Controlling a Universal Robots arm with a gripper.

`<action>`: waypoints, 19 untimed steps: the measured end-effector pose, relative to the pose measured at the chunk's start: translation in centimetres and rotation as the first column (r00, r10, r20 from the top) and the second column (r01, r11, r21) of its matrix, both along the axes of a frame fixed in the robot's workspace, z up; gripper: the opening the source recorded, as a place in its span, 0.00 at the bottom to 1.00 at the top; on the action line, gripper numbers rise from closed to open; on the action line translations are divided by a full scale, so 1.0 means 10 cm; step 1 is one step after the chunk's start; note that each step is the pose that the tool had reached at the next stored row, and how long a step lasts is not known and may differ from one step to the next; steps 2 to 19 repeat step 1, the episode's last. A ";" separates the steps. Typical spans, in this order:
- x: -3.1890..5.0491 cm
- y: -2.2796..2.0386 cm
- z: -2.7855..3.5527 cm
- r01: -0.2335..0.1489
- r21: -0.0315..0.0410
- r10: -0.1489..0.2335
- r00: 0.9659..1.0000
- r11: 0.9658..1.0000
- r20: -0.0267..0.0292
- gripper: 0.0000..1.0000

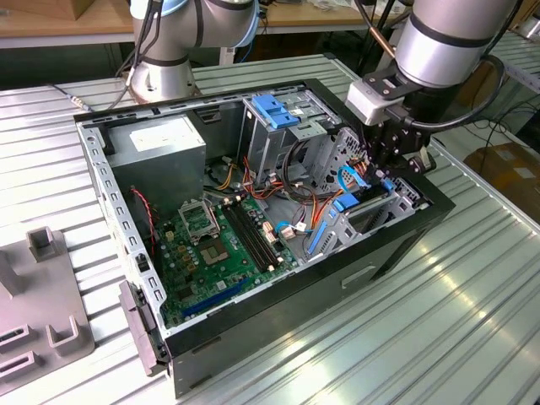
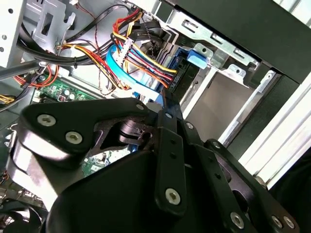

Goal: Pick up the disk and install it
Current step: 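Insert the second disk wire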

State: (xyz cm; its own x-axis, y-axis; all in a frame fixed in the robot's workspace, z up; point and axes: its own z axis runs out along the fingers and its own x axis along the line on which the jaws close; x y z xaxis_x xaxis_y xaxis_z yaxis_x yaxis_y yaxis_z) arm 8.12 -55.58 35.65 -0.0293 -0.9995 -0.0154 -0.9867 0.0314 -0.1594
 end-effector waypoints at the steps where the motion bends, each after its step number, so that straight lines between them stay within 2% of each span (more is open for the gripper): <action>1: 0.000 0.000 0.004 0.000 0.000 0.000 1.000 1.000 0.000 0.10; 19: 0.000 0.000 0.004 0.000 0.000 0.000 1.000 1.000 0.000 0.10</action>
